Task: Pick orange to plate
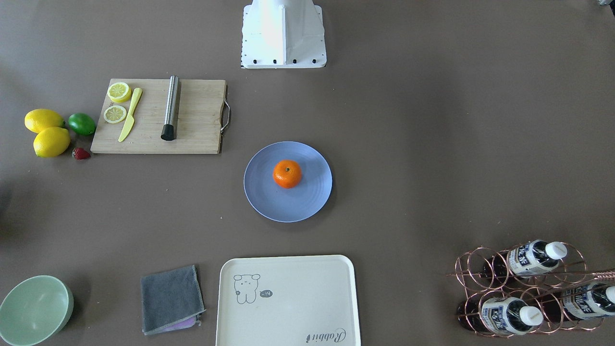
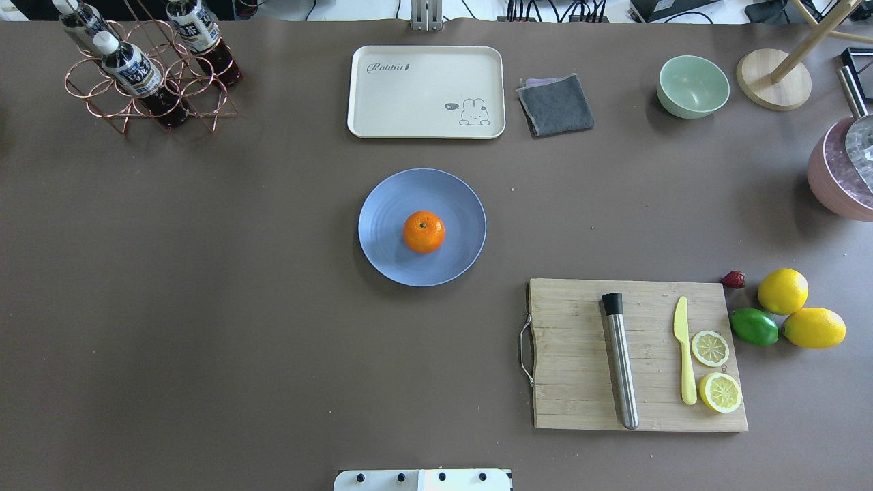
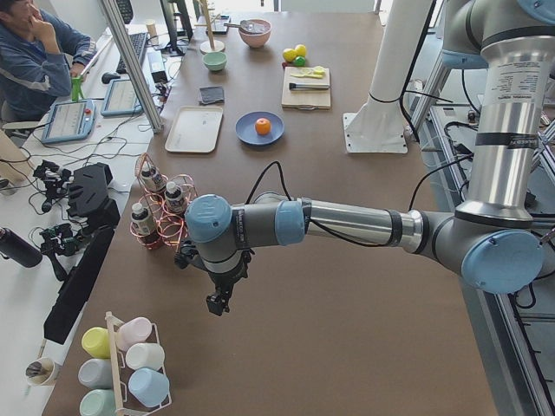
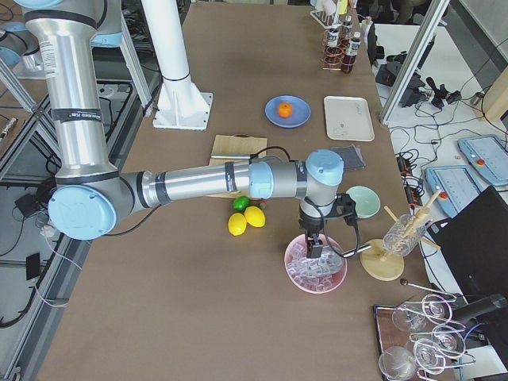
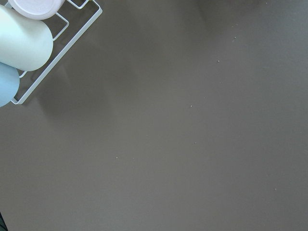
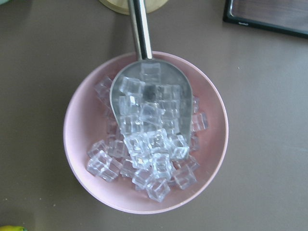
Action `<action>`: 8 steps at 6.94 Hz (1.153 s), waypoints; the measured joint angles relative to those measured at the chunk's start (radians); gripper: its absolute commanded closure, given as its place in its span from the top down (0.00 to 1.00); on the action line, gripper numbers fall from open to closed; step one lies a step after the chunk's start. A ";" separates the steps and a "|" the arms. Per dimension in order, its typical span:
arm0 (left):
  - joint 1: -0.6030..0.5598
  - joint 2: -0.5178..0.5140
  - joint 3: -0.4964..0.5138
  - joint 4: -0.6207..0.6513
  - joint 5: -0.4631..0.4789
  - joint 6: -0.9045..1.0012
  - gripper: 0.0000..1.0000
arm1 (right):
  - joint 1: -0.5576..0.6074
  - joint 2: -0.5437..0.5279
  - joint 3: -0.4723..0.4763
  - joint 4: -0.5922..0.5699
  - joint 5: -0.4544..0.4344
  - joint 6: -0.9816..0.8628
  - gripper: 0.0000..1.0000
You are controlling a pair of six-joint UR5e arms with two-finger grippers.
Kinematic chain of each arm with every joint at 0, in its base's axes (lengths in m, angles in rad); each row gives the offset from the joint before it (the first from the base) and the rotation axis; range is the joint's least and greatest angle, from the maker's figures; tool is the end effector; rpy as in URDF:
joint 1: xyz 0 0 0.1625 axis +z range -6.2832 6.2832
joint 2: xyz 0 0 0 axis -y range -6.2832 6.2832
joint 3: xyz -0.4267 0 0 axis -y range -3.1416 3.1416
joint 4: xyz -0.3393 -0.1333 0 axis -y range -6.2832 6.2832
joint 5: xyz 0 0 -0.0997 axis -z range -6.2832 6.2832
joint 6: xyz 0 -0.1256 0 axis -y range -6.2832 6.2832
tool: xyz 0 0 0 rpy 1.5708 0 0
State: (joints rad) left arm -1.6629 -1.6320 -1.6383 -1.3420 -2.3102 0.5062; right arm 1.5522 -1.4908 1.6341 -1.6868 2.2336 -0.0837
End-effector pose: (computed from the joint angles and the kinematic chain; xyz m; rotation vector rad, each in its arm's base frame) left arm -0.0901 -0.4461 0.6472 0.1272 0.7382 0.3577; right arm 0.0472 -0.4732 0.6356 0.0479 -0.6619 -0.1076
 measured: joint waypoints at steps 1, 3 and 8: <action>0.000 0.000 -0.001 -0.001 0.000 0.000 0.99 | 0.024 -0.031 -0.010 0.001 0.000 -0.003 1.00; 0.001 0.000 0.000 -0.001 0.001 -0.001 0.99 | 0.039 -0.058 -0.014 0.001 0.001 -0.002 1.00; 0.002 0.000 0.005 -0.002 0.005 -0.004 0.99 | 0.042 -0.063 -0.014 0.002 0.003 -0.004 1.00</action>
